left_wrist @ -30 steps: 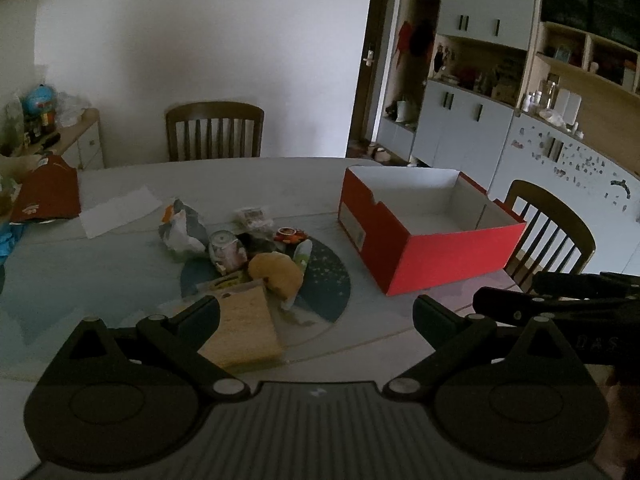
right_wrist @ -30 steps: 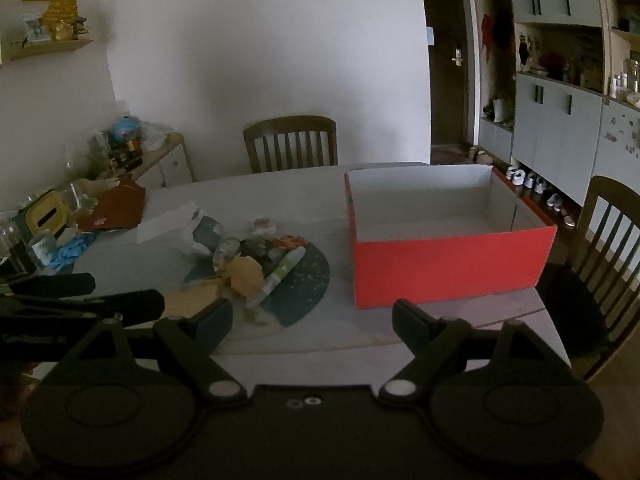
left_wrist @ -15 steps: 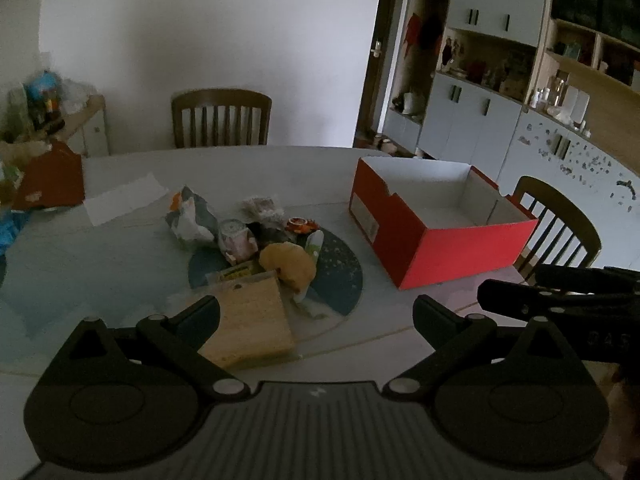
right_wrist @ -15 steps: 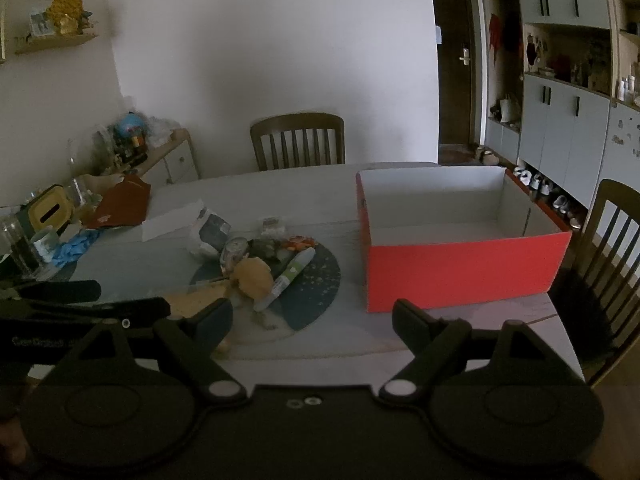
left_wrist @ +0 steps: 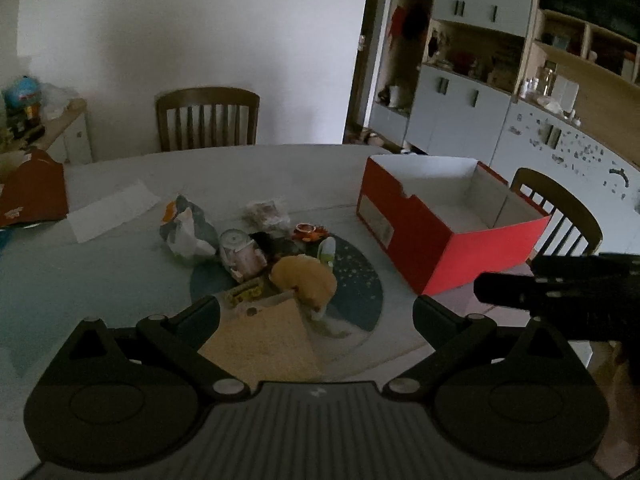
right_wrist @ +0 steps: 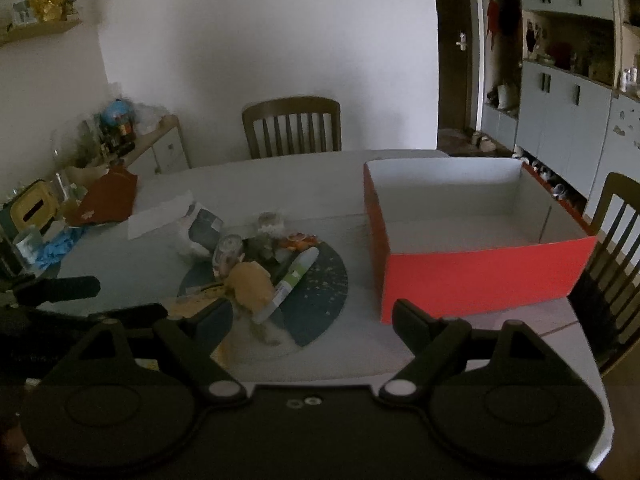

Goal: Organize objects
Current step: 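Grasp the bagged bread slice with the left gripper while the right grasps the yellow plush toy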

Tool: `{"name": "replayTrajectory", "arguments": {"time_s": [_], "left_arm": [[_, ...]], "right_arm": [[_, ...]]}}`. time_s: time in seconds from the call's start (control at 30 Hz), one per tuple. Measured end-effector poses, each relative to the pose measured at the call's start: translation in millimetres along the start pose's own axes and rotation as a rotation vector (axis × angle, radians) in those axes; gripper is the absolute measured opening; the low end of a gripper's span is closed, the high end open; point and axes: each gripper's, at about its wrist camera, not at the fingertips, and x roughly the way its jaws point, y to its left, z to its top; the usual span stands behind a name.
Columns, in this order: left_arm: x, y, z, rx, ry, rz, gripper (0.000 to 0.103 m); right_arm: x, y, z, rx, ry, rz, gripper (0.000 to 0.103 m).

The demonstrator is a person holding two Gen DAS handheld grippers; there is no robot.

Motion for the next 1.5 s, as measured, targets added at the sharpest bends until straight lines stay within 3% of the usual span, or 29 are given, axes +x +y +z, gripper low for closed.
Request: {"name": "replayTrajectory", "arguments": {"time_s": [0.4, 0.53, 0.67, 0.8, 0.93, 1.2, 1.5], "left_arm": [[56, 30, -22, 0.228, 0.111, -0.094, 0.103], [69, 33, -27, 0.34, 0.111, -0.098, 0.103], [80, 40, -28, 0.449, 0.099, -0.11, 0.103], [95, 45, -33, 0.54, 0.159, -0.185, 0.103], [103, 45, -40, 0.614, 0.17, -0.193, 0.103], [116, 46, -49, 0.66, 0.195, -0.194, 0.103], [119, 48, -48, 0.591, 0.187, -0.196, 0.1]], "right_arm": [[68, 17, 17, -0.014, 0.096, -0.022, 0.087], [90, 26, 23, -0.042, 0.129, -0.021, 0.087], [110, 34, 27, -0.064, 0.166, -0.007, 0.087], [125, 46, 31, -0.104, 0.195, 0.024, 0.087], [142, 56, 35, -0.129, 0.227, 0.043, 0.087], [173, 65, 34, -0.137, 0.282, 0.044, 0.086], [184, 64, 35, -0.087, 0.321, 0.062, 0.081]]}}
